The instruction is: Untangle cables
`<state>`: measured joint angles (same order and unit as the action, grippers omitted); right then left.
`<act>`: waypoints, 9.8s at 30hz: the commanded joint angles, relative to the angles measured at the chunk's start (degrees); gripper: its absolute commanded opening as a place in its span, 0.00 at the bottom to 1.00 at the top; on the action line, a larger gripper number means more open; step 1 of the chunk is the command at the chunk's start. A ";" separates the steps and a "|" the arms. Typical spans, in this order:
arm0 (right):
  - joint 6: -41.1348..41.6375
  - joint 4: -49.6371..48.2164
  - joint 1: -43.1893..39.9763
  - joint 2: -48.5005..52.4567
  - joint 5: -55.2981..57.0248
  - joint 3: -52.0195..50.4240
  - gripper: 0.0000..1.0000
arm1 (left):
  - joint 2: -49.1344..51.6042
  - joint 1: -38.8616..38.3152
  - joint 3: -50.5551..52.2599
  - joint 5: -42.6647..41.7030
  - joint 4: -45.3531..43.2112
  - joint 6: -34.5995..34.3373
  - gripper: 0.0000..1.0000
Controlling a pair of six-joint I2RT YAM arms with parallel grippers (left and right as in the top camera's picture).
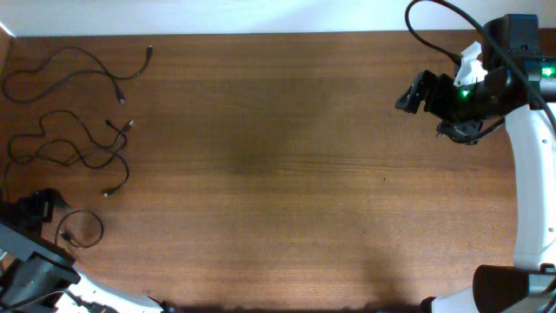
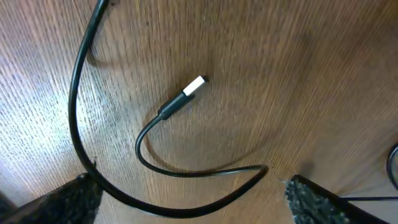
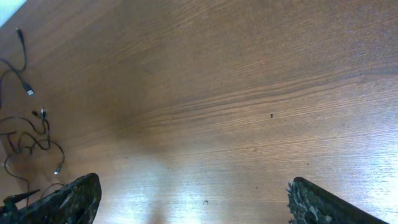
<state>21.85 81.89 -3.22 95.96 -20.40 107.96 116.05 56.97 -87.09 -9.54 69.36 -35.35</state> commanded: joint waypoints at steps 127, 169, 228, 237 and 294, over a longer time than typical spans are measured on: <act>-0.44 1.27 0.26 0.96 0.09 0.68 0.96 | 1.38 0.57 -7.50 -14.56 -14.99 22.45 0.99; -0.42 1.31 0.26 0.96 0.07 0.68 0.96 | 1.38 -13.11 -20.28 -14.49 -14.03 29.77 0.95; -0.68 1.68 0.24 0.96 0.15 0.57 0.96 | 5.75 -14.27 -20.65 -3.58 9.22 7.61 0.00; -2.16 1.99 0.24 0.96 0.13 0.57 0.96 | 5.75 -7.87 -20.65 1.99 14.91 -2.60 0.00; -2.10 0.07 0.26 0.96 2.89 -1.33 0.96 | 5.64 5.03 -13.49 2.43 8.72 -2.75 0.93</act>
<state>20.53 82.08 -3.22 96.71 -17.80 107.68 122.76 61.95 -105.21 2.17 82.48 -42.85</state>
